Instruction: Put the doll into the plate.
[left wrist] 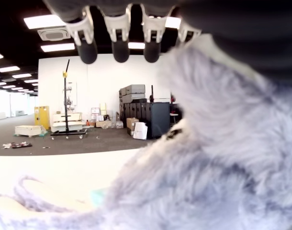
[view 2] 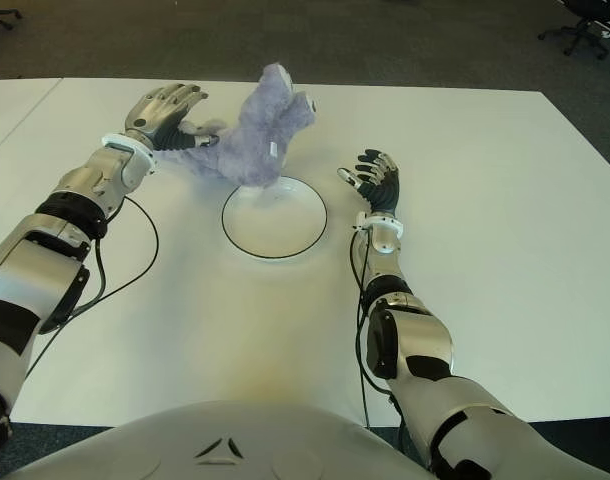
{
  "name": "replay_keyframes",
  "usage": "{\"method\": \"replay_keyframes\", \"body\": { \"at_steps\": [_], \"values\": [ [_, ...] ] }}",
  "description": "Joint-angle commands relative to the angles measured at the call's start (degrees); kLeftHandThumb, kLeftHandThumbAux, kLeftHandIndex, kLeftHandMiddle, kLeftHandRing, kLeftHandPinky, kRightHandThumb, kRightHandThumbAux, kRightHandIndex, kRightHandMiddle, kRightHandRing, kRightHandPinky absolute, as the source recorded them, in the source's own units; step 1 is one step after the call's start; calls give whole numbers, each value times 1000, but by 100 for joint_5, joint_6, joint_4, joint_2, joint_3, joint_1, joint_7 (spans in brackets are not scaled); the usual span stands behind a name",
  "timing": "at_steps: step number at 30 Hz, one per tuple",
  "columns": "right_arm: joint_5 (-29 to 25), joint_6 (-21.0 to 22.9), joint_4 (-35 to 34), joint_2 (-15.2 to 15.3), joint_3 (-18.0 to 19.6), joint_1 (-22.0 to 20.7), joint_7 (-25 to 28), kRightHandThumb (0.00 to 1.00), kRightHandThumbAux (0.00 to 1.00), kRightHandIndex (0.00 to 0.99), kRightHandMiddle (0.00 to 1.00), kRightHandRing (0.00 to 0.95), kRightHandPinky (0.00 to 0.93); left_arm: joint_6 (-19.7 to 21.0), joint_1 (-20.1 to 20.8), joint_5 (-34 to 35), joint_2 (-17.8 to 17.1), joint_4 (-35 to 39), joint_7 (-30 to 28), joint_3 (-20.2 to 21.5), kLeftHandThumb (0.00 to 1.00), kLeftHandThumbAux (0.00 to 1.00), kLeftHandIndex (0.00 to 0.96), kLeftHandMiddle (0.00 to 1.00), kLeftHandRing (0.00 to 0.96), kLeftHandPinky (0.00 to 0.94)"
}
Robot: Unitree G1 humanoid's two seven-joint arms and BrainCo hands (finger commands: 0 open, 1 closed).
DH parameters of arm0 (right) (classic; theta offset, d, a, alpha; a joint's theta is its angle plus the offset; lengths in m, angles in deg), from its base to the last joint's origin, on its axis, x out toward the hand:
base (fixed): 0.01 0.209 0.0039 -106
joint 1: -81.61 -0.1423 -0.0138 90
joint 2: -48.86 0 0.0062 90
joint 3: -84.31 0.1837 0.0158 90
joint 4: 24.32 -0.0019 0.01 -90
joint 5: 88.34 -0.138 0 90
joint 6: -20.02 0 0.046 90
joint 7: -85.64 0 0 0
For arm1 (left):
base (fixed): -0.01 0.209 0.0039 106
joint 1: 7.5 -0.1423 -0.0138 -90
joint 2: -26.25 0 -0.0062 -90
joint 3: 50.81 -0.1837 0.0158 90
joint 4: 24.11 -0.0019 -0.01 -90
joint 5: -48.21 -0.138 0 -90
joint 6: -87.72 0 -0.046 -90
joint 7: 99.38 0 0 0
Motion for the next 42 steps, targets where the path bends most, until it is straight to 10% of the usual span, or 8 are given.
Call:
{"method": "replay_keyframes", "body": {
  "at_steps": [1, 10, 15, 18, 23, 42],
  "values": [
    [-98, 667, 914, -510, 72, 1552, 28, 9, 855, 283, 351, 372, 361, -245, -358, 57, 155, -204, 231, -128, 220, 286, 0, 0, 0, 0],
    [-142, 633, 909, -527, 110, 1570, 80, 0, 864, 283, 349, 374, 367, -1187, -525, 579, 313, -486, -885, -18, 272, 286, 0, 0, 180, 49],
    [-158, 631, 906, -546, 123, 1566, 96, 16, 858, 284, 350, 377, 369, -1700, -560, 1014, 301, -452, -1694, 98, 445, 363, 0, 111, 220, 331],
    [-172, 616, 902, -559, 140, 1564, 104, 15, 857, 281, 353, 377, 369, -1798, -589, 1222, 356, -482, -1916, 165, 505, 392, 336, 478, 493, 539],
    [-121, 595, 902, -555, 108, 1566, 29, 4, 852, 286, 352, 375, 356, -1787, -575, 1389, 520, -589, -2003, 191, 563, 480, 543, 716, 738, 770],
    [-173, 641, 905, -590, 153, 1557, 39, 1, 861, 286, 354, 378, 367, -1967, -848, 2137, 690, -548, -2191, 570, 760, 657, 683, 810, 815, 843]
  ]
}}
